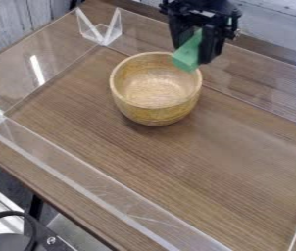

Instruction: Put the green block in the brown bowl

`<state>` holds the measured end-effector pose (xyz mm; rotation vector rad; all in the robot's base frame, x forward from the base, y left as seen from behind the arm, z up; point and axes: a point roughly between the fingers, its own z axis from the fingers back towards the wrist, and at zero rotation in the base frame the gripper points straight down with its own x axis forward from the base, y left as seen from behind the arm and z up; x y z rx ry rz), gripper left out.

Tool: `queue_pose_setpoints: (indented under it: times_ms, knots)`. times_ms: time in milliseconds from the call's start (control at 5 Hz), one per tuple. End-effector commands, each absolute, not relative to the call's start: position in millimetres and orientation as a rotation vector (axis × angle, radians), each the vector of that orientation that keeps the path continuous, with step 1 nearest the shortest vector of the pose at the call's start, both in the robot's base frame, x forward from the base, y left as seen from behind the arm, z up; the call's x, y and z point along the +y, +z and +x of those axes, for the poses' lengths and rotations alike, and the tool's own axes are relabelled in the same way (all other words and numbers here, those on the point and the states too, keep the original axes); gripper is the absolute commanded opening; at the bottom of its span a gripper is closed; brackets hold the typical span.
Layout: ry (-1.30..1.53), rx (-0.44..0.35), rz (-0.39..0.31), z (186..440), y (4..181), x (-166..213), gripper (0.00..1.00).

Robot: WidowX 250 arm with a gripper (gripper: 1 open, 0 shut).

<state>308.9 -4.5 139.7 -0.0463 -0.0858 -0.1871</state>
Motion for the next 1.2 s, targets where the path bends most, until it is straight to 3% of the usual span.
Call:
queue_pose_setpoints:
  times_ms: [0, 600, 1000]
  knots:
    - [-0.202, -0.159, -0.037, 315.1, 158.7, -1.7, 0.00]
    - [-0.113, -0.099, -0.015, 302.3, 131.0, 38.5, 0.00]
    - [-0.077, -0.054, -0.009, 294.9, 100.9, 60.0, 0.00]
